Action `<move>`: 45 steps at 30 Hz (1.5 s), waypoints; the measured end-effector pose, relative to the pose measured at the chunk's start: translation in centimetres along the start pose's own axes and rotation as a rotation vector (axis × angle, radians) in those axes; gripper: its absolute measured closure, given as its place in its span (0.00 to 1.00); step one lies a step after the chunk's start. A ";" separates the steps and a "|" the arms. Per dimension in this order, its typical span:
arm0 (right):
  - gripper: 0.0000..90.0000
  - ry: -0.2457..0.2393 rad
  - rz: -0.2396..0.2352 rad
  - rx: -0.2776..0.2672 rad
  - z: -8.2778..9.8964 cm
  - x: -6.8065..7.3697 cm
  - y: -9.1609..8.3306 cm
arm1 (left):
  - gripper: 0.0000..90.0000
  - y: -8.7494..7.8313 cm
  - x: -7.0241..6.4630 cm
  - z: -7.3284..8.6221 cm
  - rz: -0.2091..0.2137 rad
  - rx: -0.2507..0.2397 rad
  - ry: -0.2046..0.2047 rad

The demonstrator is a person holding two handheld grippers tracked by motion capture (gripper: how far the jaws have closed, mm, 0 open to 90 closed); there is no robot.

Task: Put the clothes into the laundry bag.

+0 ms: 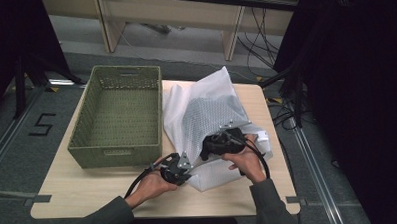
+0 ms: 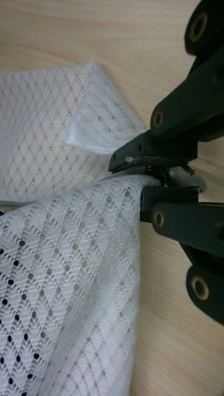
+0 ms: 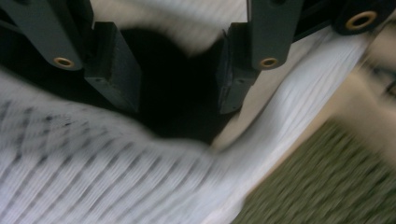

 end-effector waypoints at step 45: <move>0.75 0.056 0.085 0.046 3.5 -3.4 -0.8 | 0.53 -5.9 -1.6 -2.6 -0.099 -0.195 -0.049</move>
Point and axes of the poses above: each handheld gripper's, and its own axes: y roughly forward along the jaws, z roughly out of its underside, x roughly to its left, the point moved 4 cm from there along y, roughly forward along the jaws, and after that the axes turned 12 degrees about x, right-handed, at the moved point
